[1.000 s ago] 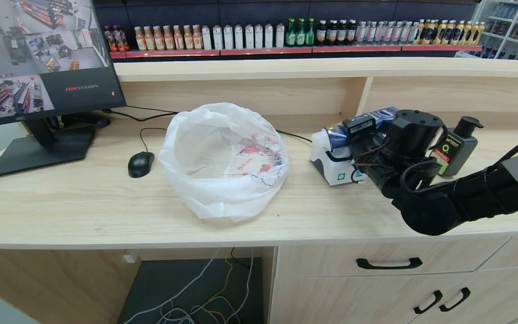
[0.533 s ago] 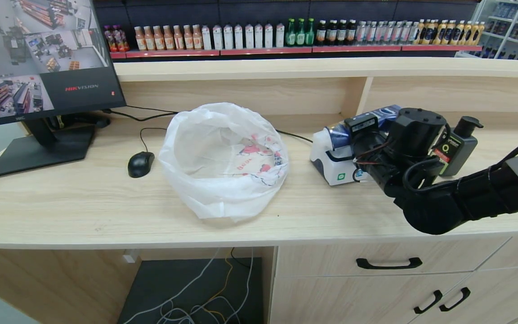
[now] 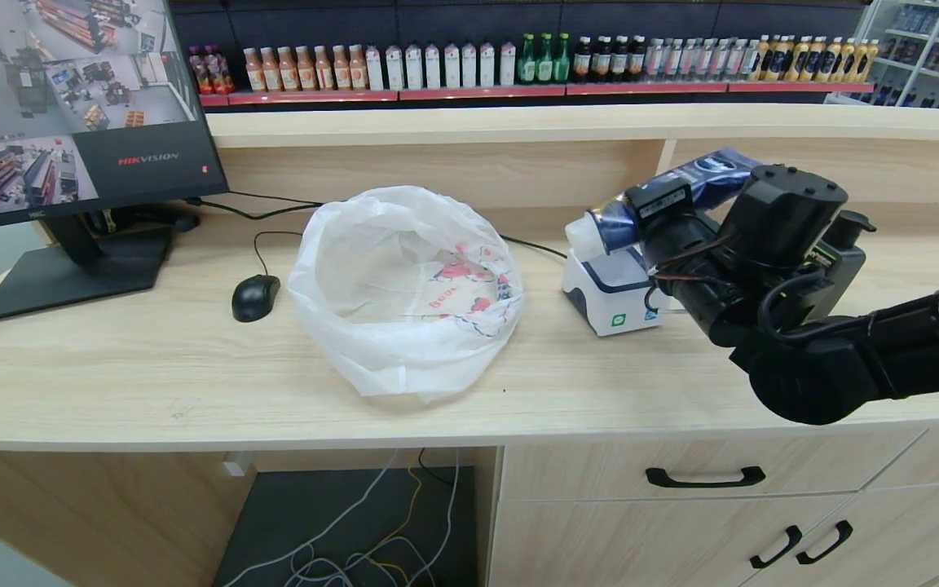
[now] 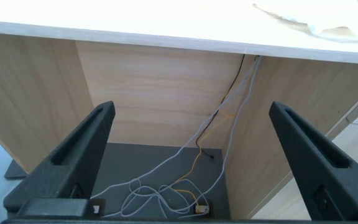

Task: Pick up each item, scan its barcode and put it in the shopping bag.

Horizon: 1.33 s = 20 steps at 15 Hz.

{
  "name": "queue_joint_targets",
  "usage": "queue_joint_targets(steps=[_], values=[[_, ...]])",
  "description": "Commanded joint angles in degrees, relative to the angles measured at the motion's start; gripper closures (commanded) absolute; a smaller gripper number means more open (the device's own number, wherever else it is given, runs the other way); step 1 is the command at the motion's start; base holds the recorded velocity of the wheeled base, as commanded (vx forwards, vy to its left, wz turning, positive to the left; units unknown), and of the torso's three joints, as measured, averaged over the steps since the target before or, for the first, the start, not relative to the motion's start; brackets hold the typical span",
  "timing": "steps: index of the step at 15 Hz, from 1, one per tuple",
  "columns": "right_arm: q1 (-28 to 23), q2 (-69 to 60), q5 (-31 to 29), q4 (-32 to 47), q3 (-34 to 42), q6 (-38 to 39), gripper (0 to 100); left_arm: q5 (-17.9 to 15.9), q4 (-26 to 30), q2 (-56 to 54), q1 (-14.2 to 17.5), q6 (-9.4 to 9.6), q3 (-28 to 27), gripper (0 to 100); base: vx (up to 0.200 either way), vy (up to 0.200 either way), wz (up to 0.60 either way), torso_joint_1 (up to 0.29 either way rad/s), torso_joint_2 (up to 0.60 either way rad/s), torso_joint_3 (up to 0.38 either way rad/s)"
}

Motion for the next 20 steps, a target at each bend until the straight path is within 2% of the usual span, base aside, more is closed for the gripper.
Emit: queue_joint_targets(steps=[1,4,5,7,8,10,14,16,20], values=[[1.9,-2.5,-1.0,-0.1,0.7,-2.4,100,0.0,0.0,0.0,0.0,-0.07,0.0,0,0.0,0.0,0.0,0.0,0.0,0.0],[6.0,-4.1,-1.9,-2.8,2.5,-15.5,100,0.0,0.0,0.0,0.0,-0.07,0.0,0,0.0,0.0,0.0,0.0,0.0,0.0],[7.5,-4.1,-1.7,-6.5,4.0,-22.4,100,0.0,0.0,0.0,0.0,-0.07,0.0,0,0.0,0.0,0.0,0.0,0.0,0.0],[10.4,-4.0,-1.2,-12.7,7.5,-31.5,100,0.0,0.0,0.0,0.0,0.02,0.0,0,0.0,0.0,0.0,0.0,0.0,0.0],[12.6,-4.2,-1.3,-16.4,11.5,-40.0,100,0.0,0.0,0.0,0.0,0.02,0.0,0,0.0,0.0,0.0,0.0,0.0,0.0],[15.4,-4.0,-1.4,-21.8,14.9,-48.7,100,0.0,0.0,0.0,0.0,0.02,0.0,0,0.0,0.0,0.0,0.0,0.0,0.0],[16.2,-3.7,-1.2,-26.7,15.7,-63.6,100,0.0,0.0,0.0,0.0,0.02,0.0,0,0.0,0.0,0.0,0.0,0.0,0.0],[17.1,-3.6,-1.3,-29.0,15.8,-67.4,100,0.0,0.0,0.0,0.0,-0.07,0.0,0,0.0,0.0,0.0,0.0,0.0,0.0],[19.1,-3.5,-1.3,-29.8,17.2,-67.6,100,0.0,0.0,0.0,0.0,-0.07,0.0,0,0.0,0.0,0.0,0.0,0.0,0.0]])
